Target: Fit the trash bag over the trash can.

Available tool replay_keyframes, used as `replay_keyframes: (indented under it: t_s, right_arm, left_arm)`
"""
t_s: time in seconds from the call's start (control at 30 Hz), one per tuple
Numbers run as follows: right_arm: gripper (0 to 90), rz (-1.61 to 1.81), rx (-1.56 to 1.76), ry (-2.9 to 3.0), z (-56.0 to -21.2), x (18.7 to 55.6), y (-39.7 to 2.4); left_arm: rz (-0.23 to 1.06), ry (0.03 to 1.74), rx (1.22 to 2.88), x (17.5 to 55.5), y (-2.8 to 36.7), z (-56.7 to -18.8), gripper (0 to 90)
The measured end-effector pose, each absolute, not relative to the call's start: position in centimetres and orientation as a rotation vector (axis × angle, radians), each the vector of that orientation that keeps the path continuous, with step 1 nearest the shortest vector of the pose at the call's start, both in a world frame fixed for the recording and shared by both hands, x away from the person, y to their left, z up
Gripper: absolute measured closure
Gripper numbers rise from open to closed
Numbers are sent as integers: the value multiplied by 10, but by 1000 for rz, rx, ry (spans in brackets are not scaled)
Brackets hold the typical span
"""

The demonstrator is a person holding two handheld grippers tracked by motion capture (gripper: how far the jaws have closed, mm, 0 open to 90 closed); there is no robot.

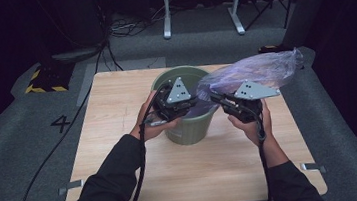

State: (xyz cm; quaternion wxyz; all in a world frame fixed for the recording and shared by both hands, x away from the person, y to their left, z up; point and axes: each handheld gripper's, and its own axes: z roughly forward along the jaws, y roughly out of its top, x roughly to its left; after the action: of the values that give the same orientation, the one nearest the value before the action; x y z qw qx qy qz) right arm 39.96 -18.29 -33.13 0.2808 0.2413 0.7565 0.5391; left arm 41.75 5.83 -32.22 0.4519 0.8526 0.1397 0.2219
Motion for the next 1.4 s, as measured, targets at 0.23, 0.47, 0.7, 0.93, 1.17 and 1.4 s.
replay_keyframes:
  t_s: [0.23,0.47,0.7,0.93,1.17,1.4]
  right_arm:
    - [511,1409,678,2006,-326,390,-196]
    - [681,1360,734,2124,-338,406,-198]
    - [900,1353,712,2117,-333,409,-195]
    - [900,1337,628,2099,-312,407,-175]
    - [898,1355,555,2122,-300,403,-157]
    - [826,1386,553,2132,-303,399,-155]
  left_arm:
    - [554,354,2093,415,68,-322,819]
    - [538,400,2089,417,86,-326,794]
    - [538,421,2070,418,86,-323,623]
    - [469,403,2054,417,77,-316,210]
    - [521,381,2092,417,59,-313,495]
    - [539,357,2101,418,60,-317,894]
